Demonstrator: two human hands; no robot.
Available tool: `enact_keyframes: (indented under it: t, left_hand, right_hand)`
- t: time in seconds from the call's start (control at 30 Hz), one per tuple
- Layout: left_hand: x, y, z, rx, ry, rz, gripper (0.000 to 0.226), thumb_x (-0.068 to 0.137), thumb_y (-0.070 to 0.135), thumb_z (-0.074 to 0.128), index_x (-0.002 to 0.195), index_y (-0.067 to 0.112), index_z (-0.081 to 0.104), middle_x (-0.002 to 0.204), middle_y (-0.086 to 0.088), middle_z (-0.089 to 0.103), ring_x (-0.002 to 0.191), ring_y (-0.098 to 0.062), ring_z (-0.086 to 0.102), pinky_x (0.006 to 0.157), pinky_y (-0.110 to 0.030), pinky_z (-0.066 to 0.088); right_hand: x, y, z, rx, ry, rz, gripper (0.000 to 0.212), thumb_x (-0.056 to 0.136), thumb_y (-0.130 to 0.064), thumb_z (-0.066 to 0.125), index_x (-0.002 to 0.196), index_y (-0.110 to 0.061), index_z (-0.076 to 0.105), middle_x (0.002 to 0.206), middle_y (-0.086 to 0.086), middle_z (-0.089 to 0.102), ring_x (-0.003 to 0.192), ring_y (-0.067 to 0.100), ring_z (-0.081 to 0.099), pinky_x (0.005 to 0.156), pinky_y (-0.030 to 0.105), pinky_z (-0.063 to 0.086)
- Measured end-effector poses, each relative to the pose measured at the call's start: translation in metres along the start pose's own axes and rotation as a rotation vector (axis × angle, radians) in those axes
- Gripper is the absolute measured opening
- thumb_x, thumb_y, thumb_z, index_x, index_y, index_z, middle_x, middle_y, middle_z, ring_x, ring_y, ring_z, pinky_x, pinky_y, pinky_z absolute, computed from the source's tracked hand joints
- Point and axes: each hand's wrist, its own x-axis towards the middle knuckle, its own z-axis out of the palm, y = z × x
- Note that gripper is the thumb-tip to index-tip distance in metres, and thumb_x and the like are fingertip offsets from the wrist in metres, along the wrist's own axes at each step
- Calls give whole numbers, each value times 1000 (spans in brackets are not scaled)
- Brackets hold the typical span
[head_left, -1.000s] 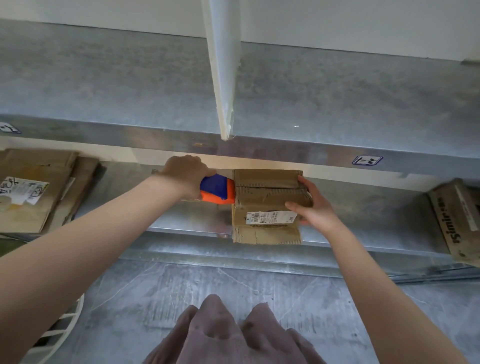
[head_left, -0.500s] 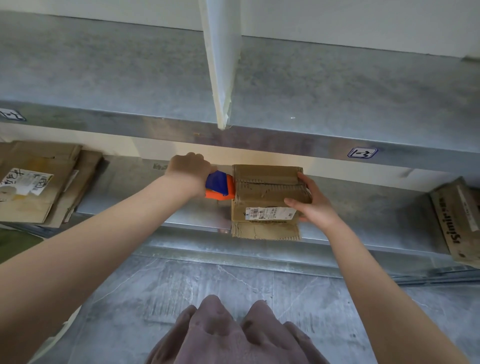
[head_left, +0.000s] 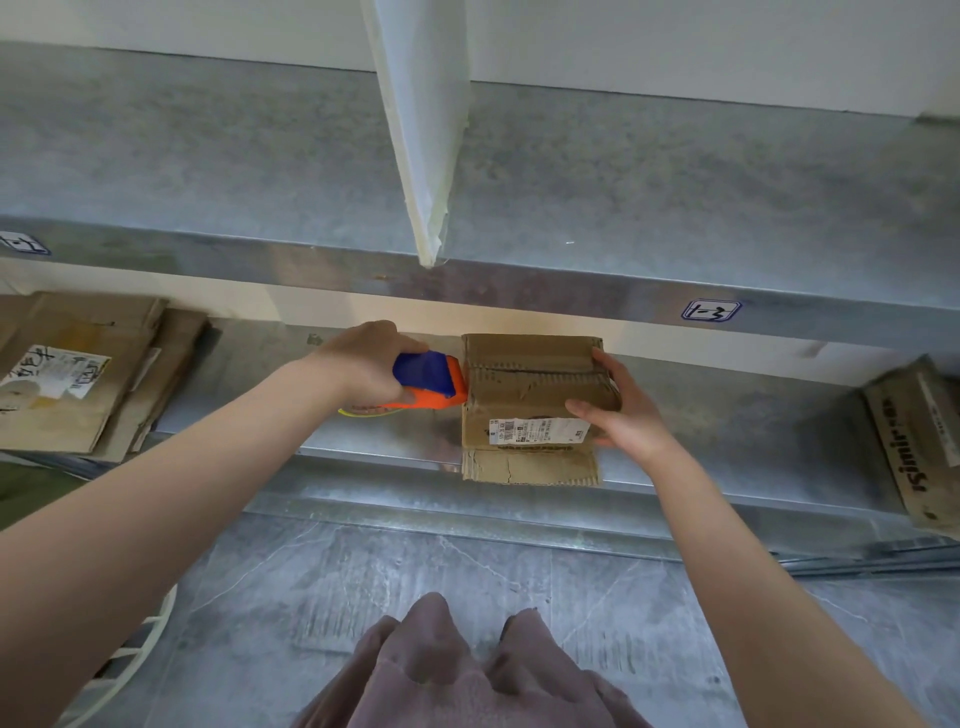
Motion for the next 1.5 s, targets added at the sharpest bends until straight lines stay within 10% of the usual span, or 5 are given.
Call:
enact_keyframes:
  t: [0.33, 0.87, 0.97, 1.17, 1.5]
  left_hand:
    - [-9, -36, 48, 49, -18, -34, 41, 78, 54, 67, 108, 26, 63, 83, 8, 49, 89, -19, 54, 72, -26, 38]
    - [0, -64, 80, 75, -26, -111, 74, 82, 55, 62, 145, 26, 36, 143, -2, 42, 130, -27, 37, 104, -38, 34]
    - [-1, -36, 77, 40, 60, -26, 85, 84, 69, 49, 152, 28, 20, 159, 2, 19, 147, -24, 13, 119, -41, 11]
    - [9, 38, 60, -173, 262, 141, 72, 94, 60, 42, 153, 30, 14, 160, 12, 11, 148, -12, 5, 116, -33, 13]
    - [26, 62, 92, -2, 185, 144, 74, 87, 61, 2, 152, 32, 18, 161, 14, 5, 149, -13, -4, 120, -43, 8]
  right_hand:
    - [-3, -1, -1, 16, 0, 3, 80, 76, -36, 81, 140, -50, 34, 138, -11, 46, 115, 21, 56, 77, 43, 61]
    - [2, 0, -2, -40, -7, -13, 83, 76, -40, 80, 143, -46, 32, 149, -8, 36, 127, 24, 48, 74, 37, 61]
    - [1, 1, -1, -70, -10, -30, 88, 67, -54, 80, 141, -51, 31, 148, -12, 36, 131, 21, 44, 92, 49, 55]
    - [-8, 2, 1, -192, 29, -132, 81, 74, -55, 75, 141, -52, 30, 148, -11, 40, 134, 16, 42, 108, 39, 40]
    - [-16, -6, 16, -654, -3, -192, 52, 93, -64, 39, 143, -58, 27, 158, -22, -20, 146, 22, 23, 110, 42, 38]
